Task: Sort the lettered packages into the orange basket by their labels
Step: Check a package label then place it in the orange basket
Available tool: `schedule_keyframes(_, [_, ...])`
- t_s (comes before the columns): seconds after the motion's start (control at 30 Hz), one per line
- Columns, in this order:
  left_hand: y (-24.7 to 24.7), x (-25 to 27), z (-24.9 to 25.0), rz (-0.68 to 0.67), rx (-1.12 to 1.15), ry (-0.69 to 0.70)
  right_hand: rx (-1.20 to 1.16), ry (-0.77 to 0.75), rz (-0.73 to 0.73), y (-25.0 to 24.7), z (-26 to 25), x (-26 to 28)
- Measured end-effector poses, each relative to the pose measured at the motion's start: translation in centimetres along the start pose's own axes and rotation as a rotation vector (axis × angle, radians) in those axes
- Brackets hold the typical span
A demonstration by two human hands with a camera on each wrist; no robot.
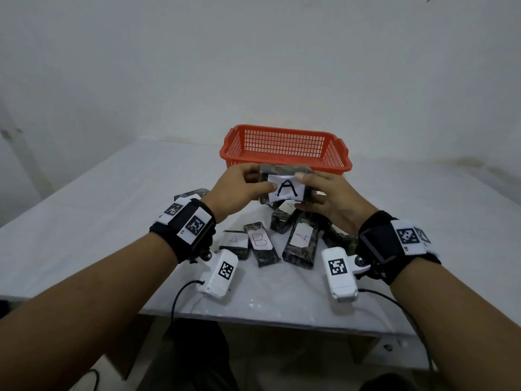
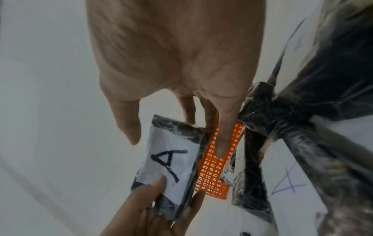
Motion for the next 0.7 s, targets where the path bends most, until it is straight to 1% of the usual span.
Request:
schedule_keyframes(0.1, [0.1,0.1,0.7,-0.004,-0.032,0.057,-0.081,0.051,0.041,-0.4,0.3,-0.1])
schedule_keyframes(0.23, [0.4,0.1,1.5,-0.022,-0.050,0.097,-0.046,0.011,0.069,-0.7,-0.1,-0.2])
schedule_keyframes(0.27, [0.6,0.2,1.5,-0.046,-0.041,0.080,-0.038,-0.008,0.087,-1.0,-0.3,-0.2])
schedule_keyframes(0.33, [1.5,0.4,1.2,-0.118,0.005,0.006,-0.028,-0.050,0.121,-1.4,-0.7,-0.1])
schedule_keyframes(0.4, [2.3,0.7,0.8,-0.164,0.110,-0.076,-0.024,-0.083,0.135,-1.7,-0.9,-0.2])
schedule_keyframes(0.47, [2.0,0.6,0.5,-0.106,0.180,-0.100,-0.038,-0.096,0.132,-1.8,-0.9,-0.2])
schedule_keyframes(0.53, [1.1,0.3,0.5,-0.017,0.148,-0.085,-0.030,-0.089,0.107,-1.3,-0.9,-0.2])
schedule_keyframes(0.57, [0.8,0.3,0.5,0.004,0.130,-0.076,-0.021,-0.081,0.094,-1.0,-0.8,-0.3])
schedule_keyframes(0.63, [0.8,0.1,0.7,0.013,0.108,-0.061,-0.003,-0.065,0.094,-0.8,-0.7,-0.4])
schedule_keyframes(0.7, [1.0,0.1,0.7,-0.005,0.123,-0.063,-0.011,-0.065,0.125,-1.1,-0.6,-0.7])
Point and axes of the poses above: each hand's wrist, its own x-axis away from the middle knuckle, its own y-axis out of the palm, z = x × y, the point moved 10 cm from there along -x, towards the middle knuckle, and after that the axes turned 10 degrees about y, right-handed, at the moved point
